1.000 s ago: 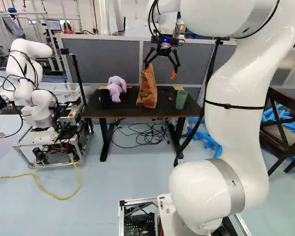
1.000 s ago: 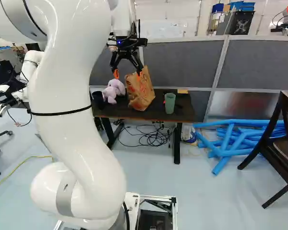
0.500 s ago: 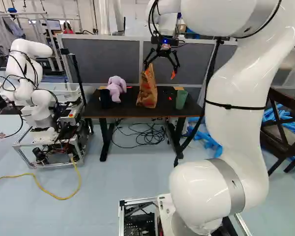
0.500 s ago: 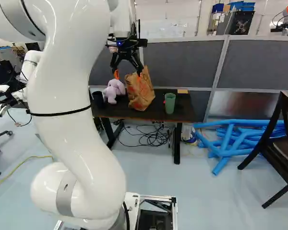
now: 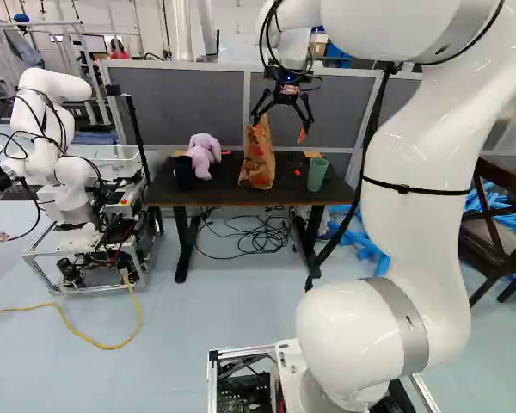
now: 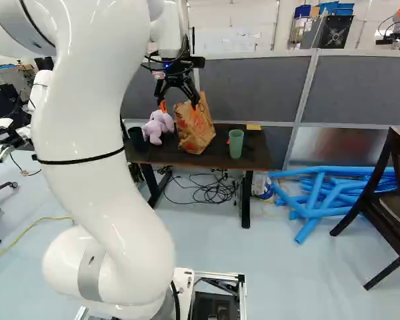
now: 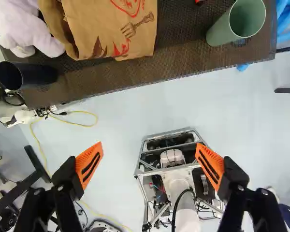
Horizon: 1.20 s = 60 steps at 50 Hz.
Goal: Pick up the bag on the ground and place it on the table
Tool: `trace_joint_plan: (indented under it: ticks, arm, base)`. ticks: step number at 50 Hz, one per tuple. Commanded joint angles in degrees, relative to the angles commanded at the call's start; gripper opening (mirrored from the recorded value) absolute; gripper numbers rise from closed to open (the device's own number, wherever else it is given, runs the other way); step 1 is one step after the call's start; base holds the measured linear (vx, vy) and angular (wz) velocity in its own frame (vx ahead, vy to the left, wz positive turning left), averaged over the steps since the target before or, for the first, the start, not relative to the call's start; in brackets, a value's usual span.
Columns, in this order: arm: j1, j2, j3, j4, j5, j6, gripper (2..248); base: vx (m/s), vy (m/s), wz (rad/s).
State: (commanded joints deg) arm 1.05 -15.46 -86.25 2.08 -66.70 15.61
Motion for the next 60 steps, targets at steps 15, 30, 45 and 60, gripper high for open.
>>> trace_joint_plan:
  ticks: [15, 30, 45, 60]
  arm:
    - [-0.1, 1.6, 4.1, -0.1, 5.9, -0.8, 247]
    - [-0.1, 3.5, 9.1, -0.2, 13.1, -1.8, 247]
    - [-0.2, 5.9, 15.4, -0.4, 22.1, -3.0, 247]
    - [-0.3, 8.7, 22.3, -0.6, 32.1, -4.3, 247]
  base:
    - [0.0, 0.0, 0.0]
    - [0.0, 0.0, 0.0]
    - [0.0, 0.0, 0.0]
    - [0.0, 0.0, 0.0]
